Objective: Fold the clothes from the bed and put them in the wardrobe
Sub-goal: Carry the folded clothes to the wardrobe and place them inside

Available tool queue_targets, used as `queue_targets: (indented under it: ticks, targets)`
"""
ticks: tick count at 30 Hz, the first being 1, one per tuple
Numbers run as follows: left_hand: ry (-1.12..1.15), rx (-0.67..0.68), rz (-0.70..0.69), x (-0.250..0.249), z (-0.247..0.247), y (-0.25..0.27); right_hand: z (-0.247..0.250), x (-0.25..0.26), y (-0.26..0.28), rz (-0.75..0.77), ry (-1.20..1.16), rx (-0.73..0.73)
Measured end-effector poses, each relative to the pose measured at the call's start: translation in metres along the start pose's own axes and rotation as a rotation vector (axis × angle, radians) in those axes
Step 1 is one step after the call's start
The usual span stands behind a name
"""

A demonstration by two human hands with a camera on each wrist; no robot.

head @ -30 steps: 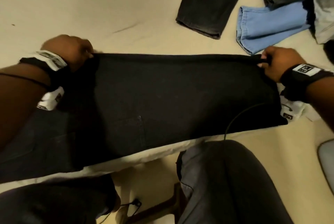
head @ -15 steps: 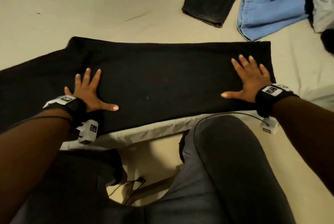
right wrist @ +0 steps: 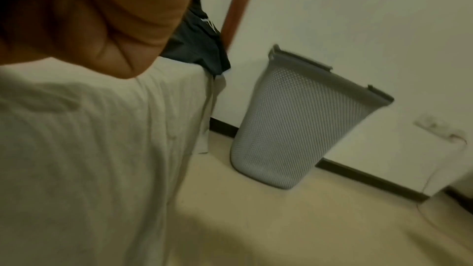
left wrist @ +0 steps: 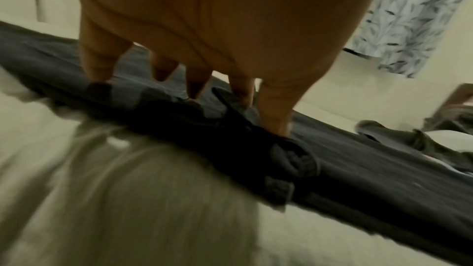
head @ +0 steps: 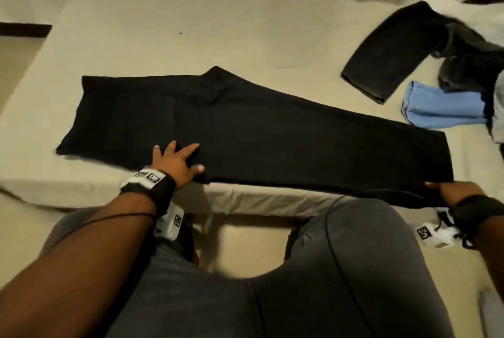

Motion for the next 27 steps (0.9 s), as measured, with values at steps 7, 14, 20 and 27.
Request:
queue_targets:
  ticks: [7, 14, 20, 27]
  targets:
    - [0.125, -0.232, -0.112, 0.018, 0.034, 0.013, 0.043, 0.146, 0.114, 0.381, -0.025, 0.011]
    - [1.072, -0.153, -0.397, -0.046, 0.066, 0.047, -0.044, 0.317, 0.267, 0.741, -0.284, 0.187]
    - [1.467, 0.013, -0.023, -0.017, 0.057, 0.010, -0.164, 0.356, 0.369, 0.964, -0.070, 0.481]
    - [0.875, -0.099, 0.173, 0.023, 0.025, -0.031, -0.172, 0.290, 0.268, 0.646, -0.081, 0.224]
Point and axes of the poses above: each hand's wrist, its own y-axis away from the middle knuckle, its own z-axis out of the back of the hand, x = y × z, the point moved 4 cm from there along -y, towards the middle knuckle, and after that the axes turned 3 degrees about -y, right-handed, at the moved point
